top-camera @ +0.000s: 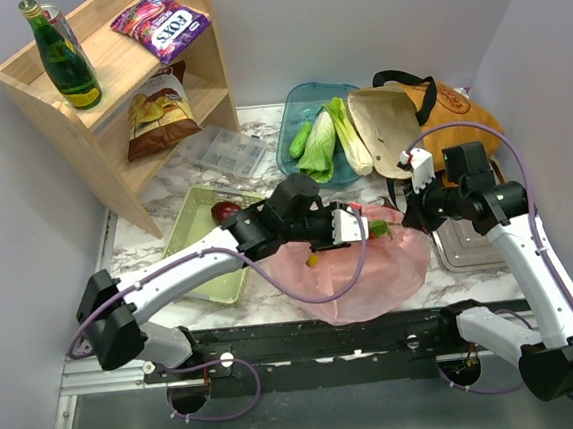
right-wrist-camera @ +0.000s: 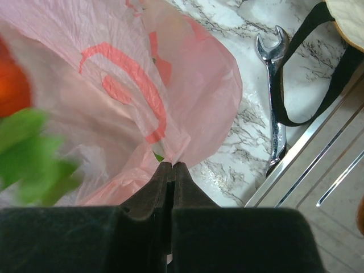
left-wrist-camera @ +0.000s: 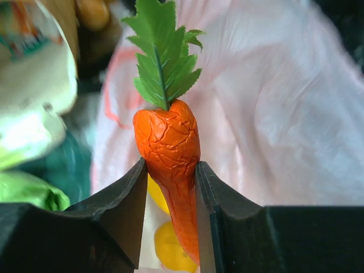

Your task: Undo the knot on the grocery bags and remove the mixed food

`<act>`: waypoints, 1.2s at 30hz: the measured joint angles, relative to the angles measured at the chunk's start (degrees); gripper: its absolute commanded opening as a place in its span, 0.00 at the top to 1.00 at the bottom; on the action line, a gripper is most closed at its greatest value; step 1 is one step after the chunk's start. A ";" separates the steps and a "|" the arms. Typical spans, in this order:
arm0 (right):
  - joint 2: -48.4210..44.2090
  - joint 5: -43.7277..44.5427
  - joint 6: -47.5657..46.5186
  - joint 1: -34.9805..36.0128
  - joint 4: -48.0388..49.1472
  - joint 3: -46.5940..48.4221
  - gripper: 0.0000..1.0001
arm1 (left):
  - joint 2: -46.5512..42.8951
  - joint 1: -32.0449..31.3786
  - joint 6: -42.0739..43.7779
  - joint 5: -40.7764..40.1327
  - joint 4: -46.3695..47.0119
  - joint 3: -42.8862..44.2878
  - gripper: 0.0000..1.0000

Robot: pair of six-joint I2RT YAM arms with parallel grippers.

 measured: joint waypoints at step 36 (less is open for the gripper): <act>1.42 0.68 0.28 0.00 1.44 -0.66 0.99 | 49.59 32.98 -24.59 -0.22 -8.76 62.16 0.57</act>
